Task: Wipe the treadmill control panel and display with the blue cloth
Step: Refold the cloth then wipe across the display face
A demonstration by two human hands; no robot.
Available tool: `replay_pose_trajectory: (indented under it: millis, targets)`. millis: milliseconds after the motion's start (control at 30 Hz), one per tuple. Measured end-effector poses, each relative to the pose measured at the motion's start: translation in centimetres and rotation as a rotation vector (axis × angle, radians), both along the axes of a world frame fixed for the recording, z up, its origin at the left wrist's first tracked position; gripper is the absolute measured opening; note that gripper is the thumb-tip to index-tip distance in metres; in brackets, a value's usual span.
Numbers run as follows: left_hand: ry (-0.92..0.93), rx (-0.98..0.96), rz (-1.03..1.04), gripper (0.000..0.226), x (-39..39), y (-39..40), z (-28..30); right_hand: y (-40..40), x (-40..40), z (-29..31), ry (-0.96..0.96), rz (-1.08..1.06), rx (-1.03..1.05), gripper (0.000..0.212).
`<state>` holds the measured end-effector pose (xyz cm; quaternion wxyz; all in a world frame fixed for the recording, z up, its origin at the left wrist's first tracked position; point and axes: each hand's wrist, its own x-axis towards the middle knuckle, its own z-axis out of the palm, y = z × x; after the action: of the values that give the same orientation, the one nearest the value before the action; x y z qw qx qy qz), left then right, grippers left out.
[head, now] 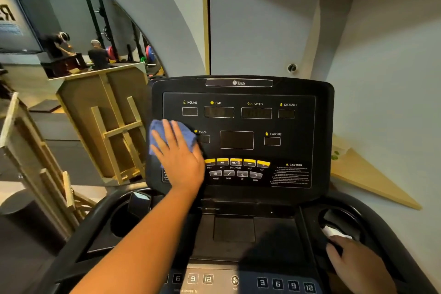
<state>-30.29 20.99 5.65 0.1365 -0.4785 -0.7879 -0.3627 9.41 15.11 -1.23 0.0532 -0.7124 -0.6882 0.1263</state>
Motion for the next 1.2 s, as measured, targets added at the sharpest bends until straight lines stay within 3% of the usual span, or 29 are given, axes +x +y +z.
replay_pose_trajectory:
  millis: [200, 400, 833, 1200]
  targets:
    - [0.491, -0.178, -0.406, 0.075, -0.8, -2.2, -3.0, 0.0, 0.2, -0.6, 0.010, -0.013, -0.002, 0.034]
    - [0.727, -0.248, -0.505, 0.070, -9.9, -5.2, -3.1, 0.3, 0.3, -0.7, 0.005, -0.004, -0.038, 0.033]
    - [0.741, -0.255, -0.521, 0.072, -8.8, -4.2, -2.8, -0.5, 0.5, -0.7, 0.027, 0.053, 0.039, 0.033]
    - [0.956, -0.299, -0.894, 0.069, -0.6, -1.3, -0.5, -0.5, 0.5, -1.0, 0.021, 0.055, 0.059, 0.028]
